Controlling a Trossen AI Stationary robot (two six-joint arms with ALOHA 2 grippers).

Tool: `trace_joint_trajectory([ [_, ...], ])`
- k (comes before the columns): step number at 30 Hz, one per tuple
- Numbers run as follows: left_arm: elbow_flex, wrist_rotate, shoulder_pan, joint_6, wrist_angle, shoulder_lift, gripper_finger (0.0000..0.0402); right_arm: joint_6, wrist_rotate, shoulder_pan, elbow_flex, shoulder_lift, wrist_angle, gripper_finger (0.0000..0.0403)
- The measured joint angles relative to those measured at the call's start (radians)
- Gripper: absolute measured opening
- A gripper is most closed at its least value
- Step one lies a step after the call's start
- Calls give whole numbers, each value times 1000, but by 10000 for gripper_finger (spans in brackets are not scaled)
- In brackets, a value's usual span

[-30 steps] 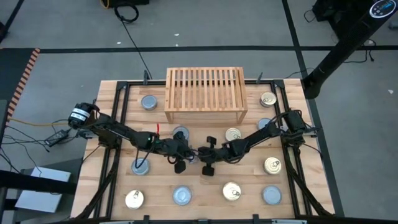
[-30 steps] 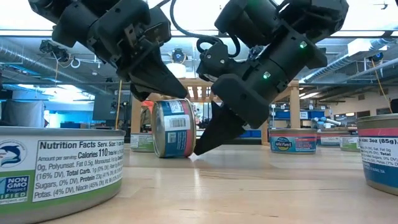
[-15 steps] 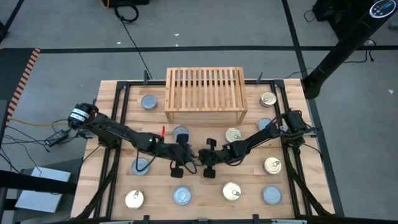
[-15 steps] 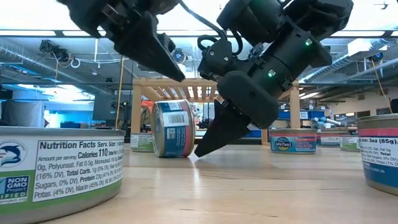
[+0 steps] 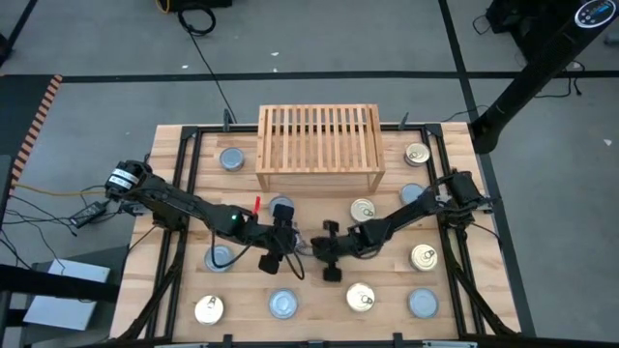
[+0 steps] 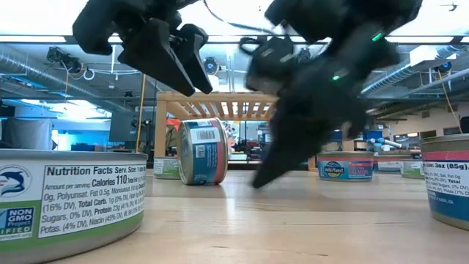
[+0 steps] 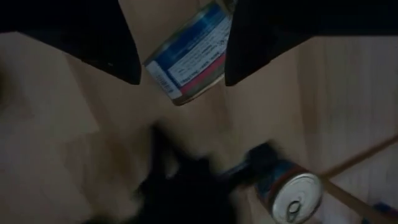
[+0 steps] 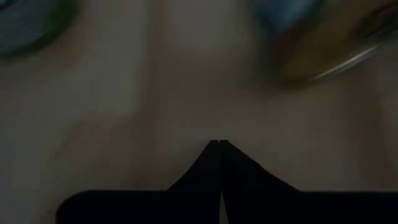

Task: Stack canned seafood by type on shelf
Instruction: Put the blue pink tuna can on the shelf

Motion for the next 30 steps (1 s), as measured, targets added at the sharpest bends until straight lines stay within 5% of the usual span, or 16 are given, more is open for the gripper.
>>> trace_joint_trajectory([
  [9, 1, 1, 8, 55, -13, 26, 263, 32, 43, 109, -1, -148, -226, 12],
  [21, 48, -30, 14, 107, -136, 34, 254, 26, 66, 127, -1, -165, -214, 12],
  [25, 79, -134, 8, 103, -231, 34, 213, 19, 99, 127, -1, -164, -193, 9],
  [30, 76, -32, 28, 19, -225, 33, 117, 17, 127, 106, -7, -162, -34, 9],
])
